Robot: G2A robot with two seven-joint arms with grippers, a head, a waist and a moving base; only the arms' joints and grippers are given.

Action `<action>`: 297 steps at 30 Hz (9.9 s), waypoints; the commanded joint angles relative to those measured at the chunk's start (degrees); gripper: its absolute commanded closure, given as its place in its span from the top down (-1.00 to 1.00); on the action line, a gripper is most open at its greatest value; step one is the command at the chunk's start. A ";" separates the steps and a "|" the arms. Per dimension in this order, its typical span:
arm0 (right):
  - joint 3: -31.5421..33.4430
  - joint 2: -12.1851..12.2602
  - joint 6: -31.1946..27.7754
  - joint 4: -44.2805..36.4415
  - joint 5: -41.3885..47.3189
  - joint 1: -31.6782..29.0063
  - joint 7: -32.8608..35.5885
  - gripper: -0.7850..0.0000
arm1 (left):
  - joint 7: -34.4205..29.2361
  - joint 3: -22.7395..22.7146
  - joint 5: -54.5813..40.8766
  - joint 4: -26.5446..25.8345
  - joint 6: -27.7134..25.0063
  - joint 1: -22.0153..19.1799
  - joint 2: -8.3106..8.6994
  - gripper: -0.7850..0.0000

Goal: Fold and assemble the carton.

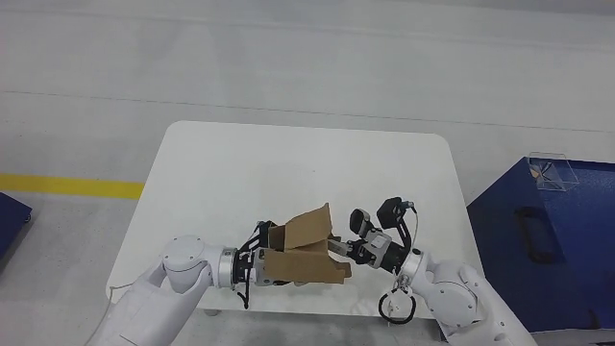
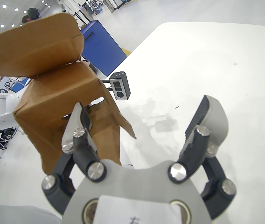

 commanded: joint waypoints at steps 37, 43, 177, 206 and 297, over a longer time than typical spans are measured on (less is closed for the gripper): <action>1.63 -0.03 -0.06 -0.78 -1.89 -1.33 0.99 1.00 | 8.14 -3.16 -0.09 -1.69 -11.48 3.58 -0.35 -1.00; -0.69 -0.48 -0.25 0.39 -0.85 0.67 1.60 1.00 | 8.32 -3.37 0.31 -1.91 -11.06 3.77 -0.35 -1.00; 3.76 -3.45 2.16 0.40 0.86 -0.26 8.07 1.00 | 3.66 -2.60 0.47 0.97 -6.41 3.01 -1.61 -1.00; 3.20 -3.04 4.29 -3.15 -1.95 -0.35 9.67 1.00 | 5.08 -1.67 2.26 0.27 -6.63 2.98 -1.74 -1.00; 28.63 -2.15 0.44 -7.25 2.38 -21.42 -23.36 1.00 | 11.28 2.27 -2.66 -0.06 -7.76 0.79 -3.93 -1.00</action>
